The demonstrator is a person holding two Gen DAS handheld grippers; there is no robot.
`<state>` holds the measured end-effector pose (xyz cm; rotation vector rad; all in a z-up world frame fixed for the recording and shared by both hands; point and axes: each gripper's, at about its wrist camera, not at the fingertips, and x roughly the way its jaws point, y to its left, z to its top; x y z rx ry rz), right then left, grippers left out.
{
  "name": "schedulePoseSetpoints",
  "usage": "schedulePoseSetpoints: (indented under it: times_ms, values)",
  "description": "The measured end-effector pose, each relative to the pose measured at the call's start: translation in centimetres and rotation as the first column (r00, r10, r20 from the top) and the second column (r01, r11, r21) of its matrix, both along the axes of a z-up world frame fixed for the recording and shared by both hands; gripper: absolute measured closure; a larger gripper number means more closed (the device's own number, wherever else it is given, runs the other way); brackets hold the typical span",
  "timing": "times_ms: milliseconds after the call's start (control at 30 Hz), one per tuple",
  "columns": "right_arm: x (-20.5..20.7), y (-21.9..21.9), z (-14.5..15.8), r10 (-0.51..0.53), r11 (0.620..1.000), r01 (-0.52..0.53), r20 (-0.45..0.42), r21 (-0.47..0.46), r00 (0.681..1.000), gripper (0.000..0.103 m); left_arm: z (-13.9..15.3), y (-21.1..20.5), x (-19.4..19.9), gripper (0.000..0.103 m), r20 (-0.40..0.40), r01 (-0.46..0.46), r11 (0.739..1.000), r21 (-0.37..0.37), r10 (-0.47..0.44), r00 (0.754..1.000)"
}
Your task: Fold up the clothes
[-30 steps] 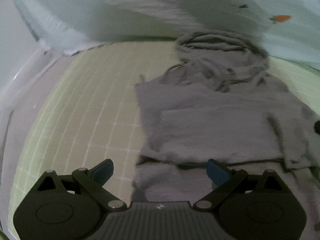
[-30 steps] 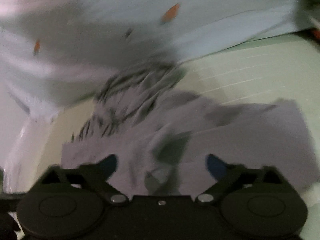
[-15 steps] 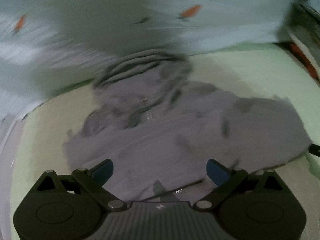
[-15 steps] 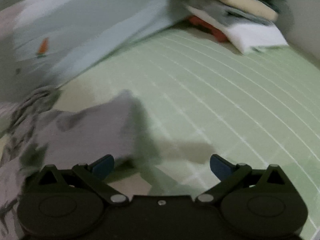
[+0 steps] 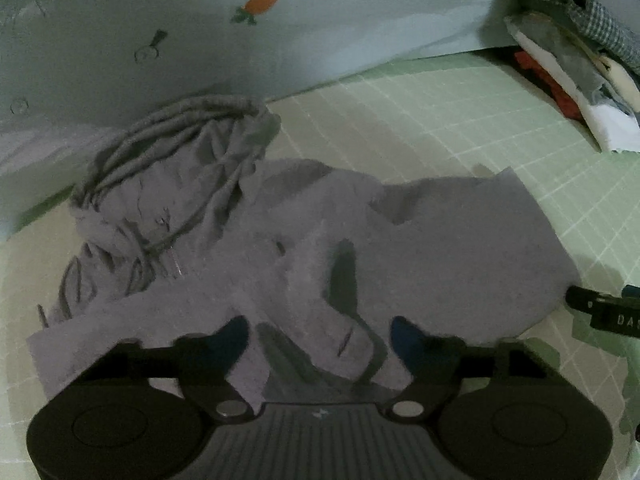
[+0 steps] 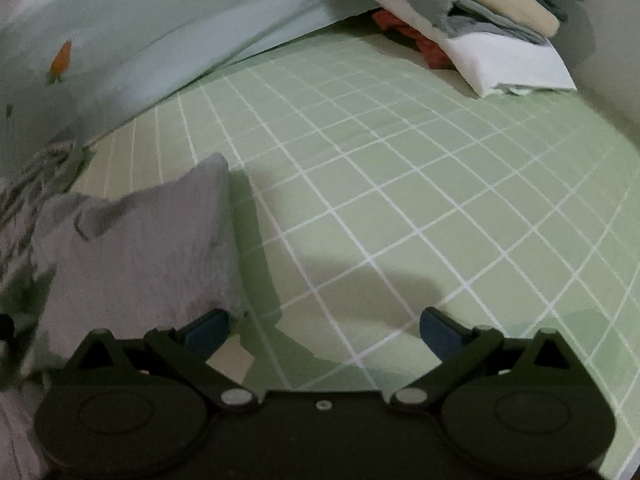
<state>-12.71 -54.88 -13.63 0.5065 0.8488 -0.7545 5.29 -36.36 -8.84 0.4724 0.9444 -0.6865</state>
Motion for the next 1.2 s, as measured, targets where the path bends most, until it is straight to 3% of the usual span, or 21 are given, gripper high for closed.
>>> schedulePoseSetpoints:
  times_ms: [67, 100, 133, 200, 400, 567, 667, 833, 967, 1100, 1200]
  values:
    - [0.3, 0.2, -0.1, 0.021, 1.0, -0.022, -0.029, -0.018, 0.999, 0.0, -0.3, 0.4, 0.2, 0.051, -0.015, -0.011, 1.0, -0.011, 0.011, 1.0]
    - [0.5, 0.4, -0.2, 0.031, 0.999, -0.033, -0.05, -0.029, 0.998, 0.0, -0.4, 0.6, 0.3, 0.064, -0.024, -0.015, 1.0, -0.02, 0.015, 1.0]
    - [0.7, 0.5, -0.3, 0.041, 0.998, -0.044, -0.071, -0.039, 0.997, 0.0, -0.4, 0.9, 0.5, 0.085, -0.039, -0.019, 0.999, -0.035, 0.018, 0.999]
    - [0.8, 0.5, -0.3, 0.042, 0.998, -0.045, -0.079, -0.039, 0.996, 0.0, -0.2, 1.4, 0.5, 0.088, -0.042, -0.034, 0.998, -0.052, 0.032, 0.999]
    - [0.5, 0.0, -0.1, 0.001, 1.0, -0.002, -0.051, -0.012, 0.999, 0.0, 2.7, 3.2, -0.4, 0.092, 0.054, -0.028, 0.992, -0.119, 0.035, 0.998]
    - [0.4, 0.1, 0.0, -0.02, 1.0, 0.02, -0.031, 0.013, 0.999, 0.0, 6.0, 6.3, 0.4, 0.092, 0.099, -0.099, 0.972, -0.212, 0.123, 0.988]
    - [0.7, 0.6, 0.0, -0.007, 1.0, 0.008, -0.037, 0.013, 0.999, 0.0, 8.0, 9.2, 1.2, 0.092, 0.131, -0.167, 0.949, -0.267, 0.208, 0.969]
    - [1.2, 1.6, -0.1, 0.018, 1.0, -0.018, -0.06, 0.005, 0.998, 0.0, 10.2, 15.5, 3.2, 0.093, 0.161, -0.294, 0.884, -0.363, 0.37, 0.915]
    - [1.5, 2.6, -0.2, 0.038, 0.999, -0.041, -0.104, -0.031, 0.994, 0.0, 10.8, 20.2, 5.0, 0.093, 0.207, -0.376, 0.845, -0.38, 0.473, 0.856]
    - [1.6, 3.1, -0.1, 0.025, 0.999, -0.028, -0.105, -0.026, 0.994, 0.0, 10.5, 24.8, 6.6, 0.093, 0.234, -0.471, 0.797, -0.379, 0.575, 0.784]
    - [1.5, 3.2, 0.0, 0.012, 1.0, -0.015, -0.108, -0.028, 0.994, 0.0, 8.8, 28.5, 7.9, 0.093, 0.196, -0.574, 0.728, -0.376, 0.667, 0.718]
